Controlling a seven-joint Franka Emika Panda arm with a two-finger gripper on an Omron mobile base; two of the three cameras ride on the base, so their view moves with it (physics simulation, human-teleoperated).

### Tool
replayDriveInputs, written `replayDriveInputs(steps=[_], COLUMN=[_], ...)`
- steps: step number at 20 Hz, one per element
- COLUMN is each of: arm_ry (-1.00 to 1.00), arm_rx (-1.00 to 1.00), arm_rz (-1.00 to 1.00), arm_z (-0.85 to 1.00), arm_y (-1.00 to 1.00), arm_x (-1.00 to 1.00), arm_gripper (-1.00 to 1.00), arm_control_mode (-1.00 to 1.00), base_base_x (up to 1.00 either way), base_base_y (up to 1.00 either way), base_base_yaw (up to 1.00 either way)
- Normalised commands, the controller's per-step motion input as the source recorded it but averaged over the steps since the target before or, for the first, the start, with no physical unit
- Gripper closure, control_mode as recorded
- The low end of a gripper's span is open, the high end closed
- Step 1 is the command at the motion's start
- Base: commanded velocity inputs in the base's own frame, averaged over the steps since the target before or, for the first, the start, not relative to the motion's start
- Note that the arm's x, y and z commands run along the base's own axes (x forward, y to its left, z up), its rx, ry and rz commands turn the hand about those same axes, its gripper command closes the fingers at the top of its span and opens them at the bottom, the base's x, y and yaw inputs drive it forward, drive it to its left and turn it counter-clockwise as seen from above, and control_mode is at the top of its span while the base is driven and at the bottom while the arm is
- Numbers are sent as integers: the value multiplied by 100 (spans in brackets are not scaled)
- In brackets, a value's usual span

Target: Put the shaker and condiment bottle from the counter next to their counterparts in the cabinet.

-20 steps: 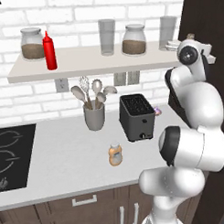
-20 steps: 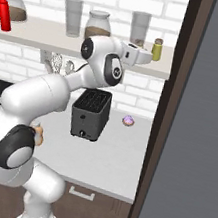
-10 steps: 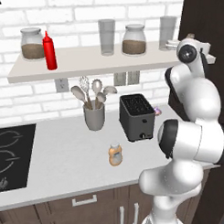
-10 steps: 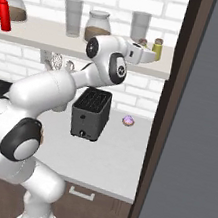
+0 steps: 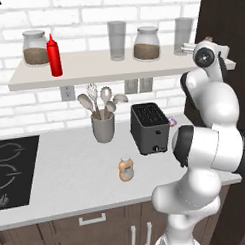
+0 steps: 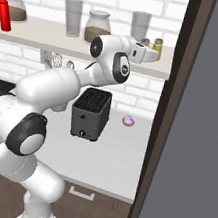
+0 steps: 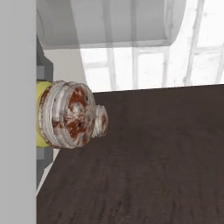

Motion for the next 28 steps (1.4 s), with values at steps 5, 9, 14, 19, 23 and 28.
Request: replayDriveInputs(steps=[5,9,14,19,23,28], arm_ry=[0,0,0,0,0,0], arm_rx=[0,0,-1,-1,-1,0], arm_rz=[0,0,0,0,0,0], arm_z=[0,0,0,0,0,0], arm_y=[-5,-5,-4,-1,-1,-5], arm_x=[11,11,4,5,8,0], arm_gripper=[100,100,100,-100,-100,-100], arm_control_mode=[-100,-100,-100,-100,-100,-100], base_base_x=[0,0,0,0,0,0], base_base_y=[0,0,0,0,0,0], base_base_yaw=[0,0,0,0,0,0])
